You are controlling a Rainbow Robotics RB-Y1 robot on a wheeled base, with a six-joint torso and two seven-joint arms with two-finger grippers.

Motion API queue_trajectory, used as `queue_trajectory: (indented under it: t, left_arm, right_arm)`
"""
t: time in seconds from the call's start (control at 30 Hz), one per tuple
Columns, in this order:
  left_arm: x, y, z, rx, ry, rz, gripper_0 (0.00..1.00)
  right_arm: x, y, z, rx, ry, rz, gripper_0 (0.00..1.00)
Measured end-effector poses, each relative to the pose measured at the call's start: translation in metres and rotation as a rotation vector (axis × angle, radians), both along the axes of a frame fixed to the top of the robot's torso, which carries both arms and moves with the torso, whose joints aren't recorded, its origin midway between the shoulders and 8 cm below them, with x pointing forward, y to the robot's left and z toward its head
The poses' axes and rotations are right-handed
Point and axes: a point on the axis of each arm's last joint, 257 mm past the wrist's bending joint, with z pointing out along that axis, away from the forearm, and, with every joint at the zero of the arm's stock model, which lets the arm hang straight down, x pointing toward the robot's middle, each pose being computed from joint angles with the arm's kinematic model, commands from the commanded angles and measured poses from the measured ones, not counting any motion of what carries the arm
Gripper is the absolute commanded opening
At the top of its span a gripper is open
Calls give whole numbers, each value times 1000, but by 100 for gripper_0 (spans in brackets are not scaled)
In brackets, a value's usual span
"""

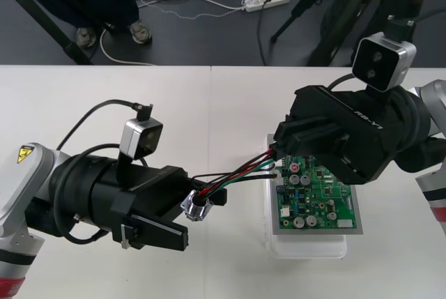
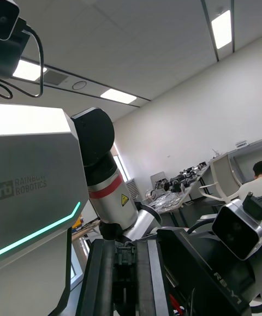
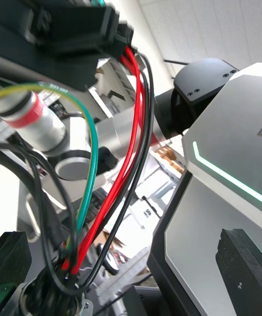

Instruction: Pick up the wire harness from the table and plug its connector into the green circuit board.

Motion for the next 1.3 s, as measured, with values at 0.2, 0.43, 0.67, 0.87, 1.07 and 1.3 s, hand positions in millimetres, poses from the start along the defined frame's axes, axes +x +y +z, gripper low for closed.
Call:
queue_trajectory:
  t: [0.2, 0.43, 0.67, 0.87, 1.07, 1.3]
  left_arm:
    - [7, 9, 12, -8, -50, 38, 100]
    - [10, 14, 21, 17, -106, 78, 100]
    - [26, 13, 34, 39, -175, 181, 100]
    - [42, 10, 47, 11, -210, 266, 100]
    - [51, -1, 59, -45, -327, 351, 100]
    - [52, -22, 59, -105, -476, 421, 100]
  right_arm:
    - [-11, -11, 2, 14, -21, -26, 0]
    - [-19, -24, -2, 9, -27, -60, 0]
    - [-27, -39, -5, 4, -31, -110, 0]
    - [-35, -47, -11, -19, -54, -157, 0]
    - [-20, -47, -16, -73, -90, -290, 0]
    - [12, -39, -16, -102, -105, -459, 0]
